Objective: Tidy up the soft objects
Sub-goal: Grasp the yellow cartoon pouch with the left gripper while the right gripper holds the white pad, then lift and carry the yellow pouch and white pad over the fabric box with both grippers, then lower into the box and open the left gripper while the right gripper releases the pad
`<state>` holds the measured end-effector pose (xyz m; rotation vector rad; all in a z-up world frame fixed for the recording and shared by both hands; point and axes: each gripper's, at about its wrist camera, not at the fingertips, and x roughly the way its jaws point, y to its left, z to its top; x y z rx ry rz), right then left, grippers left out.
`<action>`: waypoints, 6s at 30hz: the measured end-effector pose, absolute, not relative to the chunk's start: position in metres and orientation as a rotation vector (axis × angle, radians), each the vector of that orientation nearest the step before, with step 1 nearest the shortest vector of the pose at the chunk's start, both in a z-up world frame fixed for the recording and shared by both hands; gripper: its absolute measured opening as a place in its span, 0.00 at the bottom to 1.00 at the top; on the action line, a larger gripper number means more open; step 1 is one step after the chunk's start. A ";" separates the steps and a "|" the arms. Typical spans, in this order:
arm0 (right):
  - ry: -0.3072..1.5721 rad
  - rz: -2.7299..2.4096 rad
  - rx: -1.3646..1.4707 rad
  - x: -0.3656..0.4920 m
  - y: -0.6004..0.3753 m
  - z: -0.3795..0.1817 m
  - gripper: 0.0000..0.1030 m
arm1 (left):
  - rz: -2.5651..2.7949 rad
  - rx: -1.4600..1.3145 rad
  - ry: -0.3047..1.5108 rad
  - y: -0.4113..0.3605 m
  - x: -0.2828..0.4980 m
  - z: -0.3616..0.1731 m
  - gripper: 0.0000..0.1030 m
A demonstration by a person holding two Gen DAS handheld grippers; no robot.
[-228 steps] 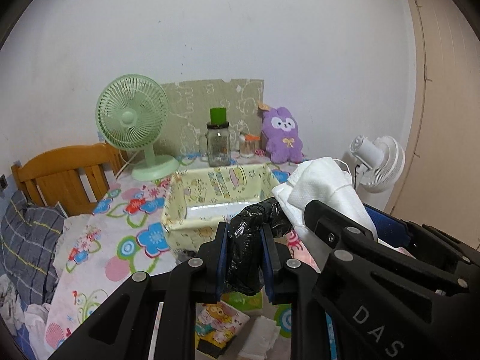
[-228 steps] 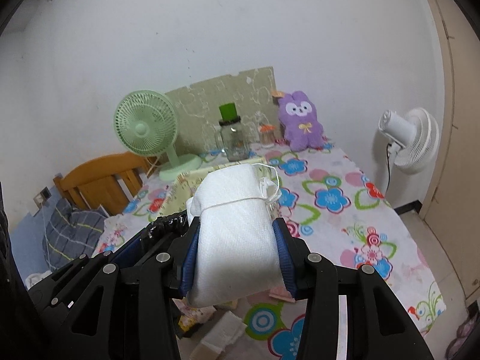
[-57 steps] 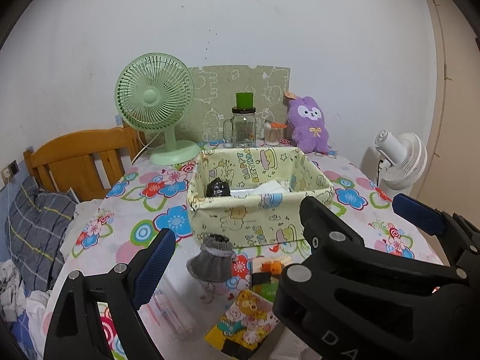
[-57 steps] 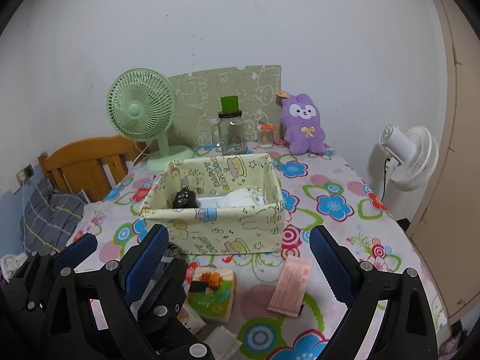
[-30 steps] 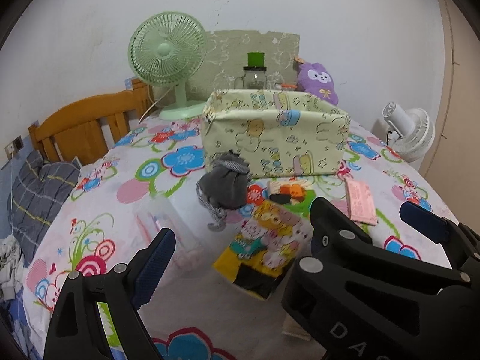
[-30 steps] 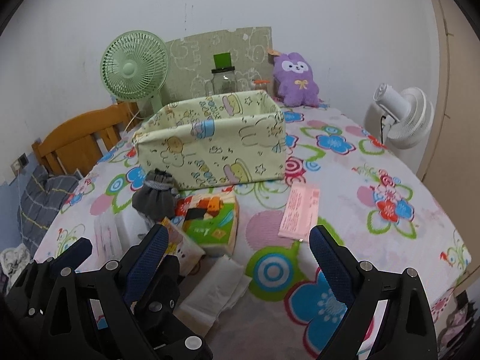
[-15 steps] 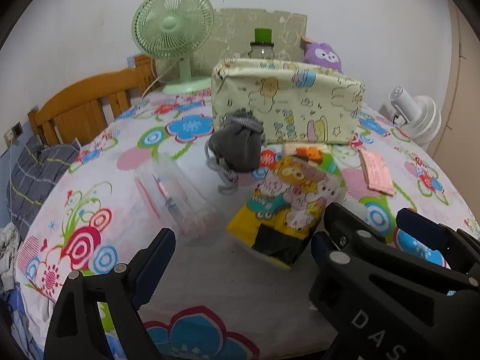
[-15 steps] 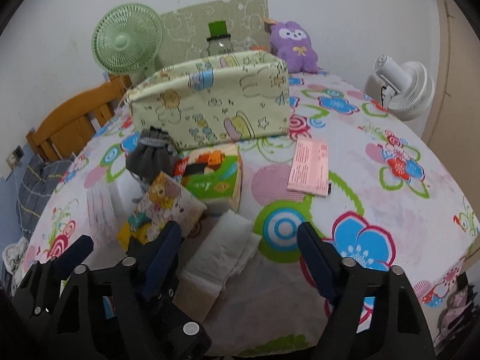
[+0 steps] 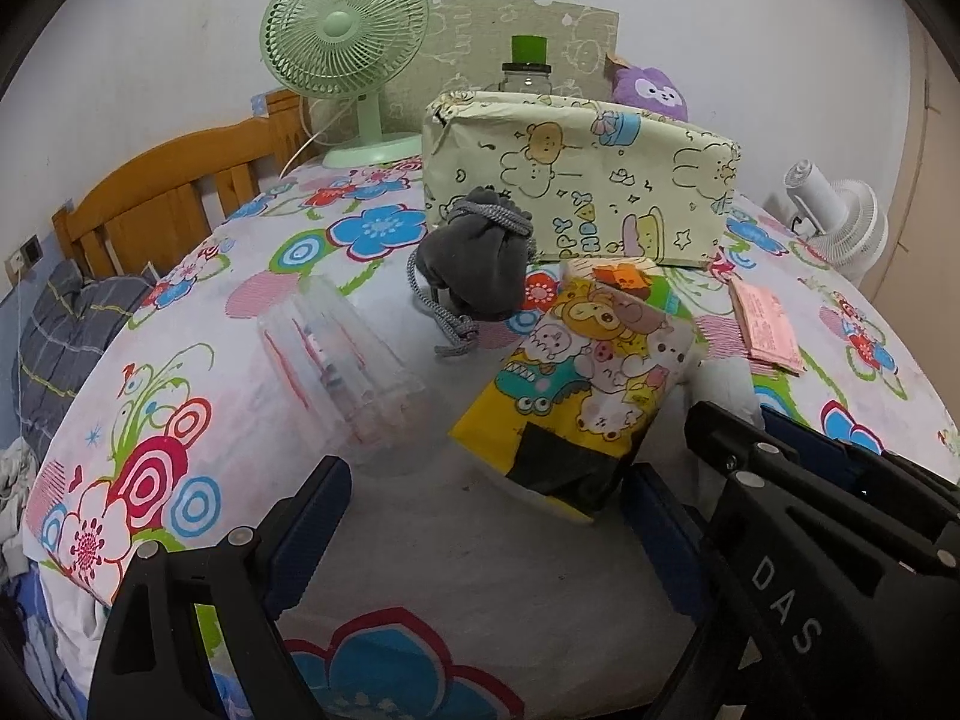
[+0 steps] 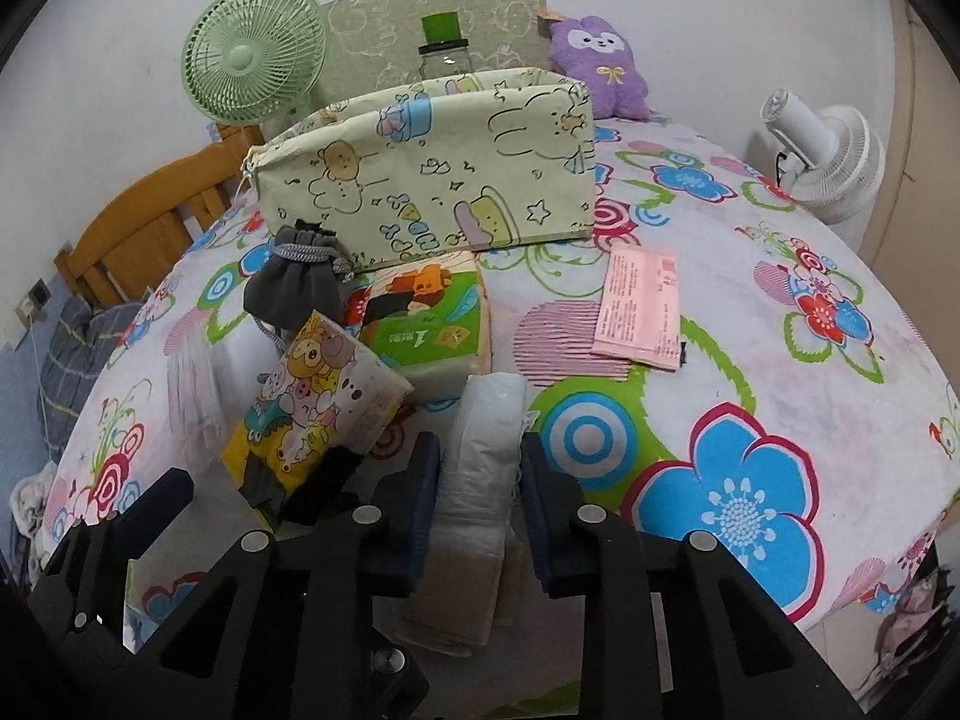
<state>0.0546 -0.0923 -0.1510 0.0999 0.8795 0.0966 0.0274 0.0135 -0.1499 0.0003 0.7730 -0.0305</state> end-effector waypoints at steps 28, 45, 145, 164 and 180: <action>0.821 0.047 0.095 0.073 -0.112 -0.143 0.28 | -0.061 -0.015 0.761 -0.006 0.060 -0.149 0.66; 0.761 0.073 0.097 0.062 -0.115 -0.117 0.28 | -0.058 -0.025 0.713 -0.008 0.046 -0.122 0.60; 0.529 0.170 0.127 0.198 -0.118 0.006 0.28 | 0.001 -0.027 0.497 -0.022 0.165 0.006 0.60; 0.625 0.171 0.105 0.255 -0.116 -0.037 0.28 | 0.014 0.018 0.646 -0.023 0.218 -0.042 0.84; 0.691 0.234 0.087 0.271 -0.097 -0.064 0.48 | 0.007 0.026 0.684 -0.016 0.217 -0.051 0.92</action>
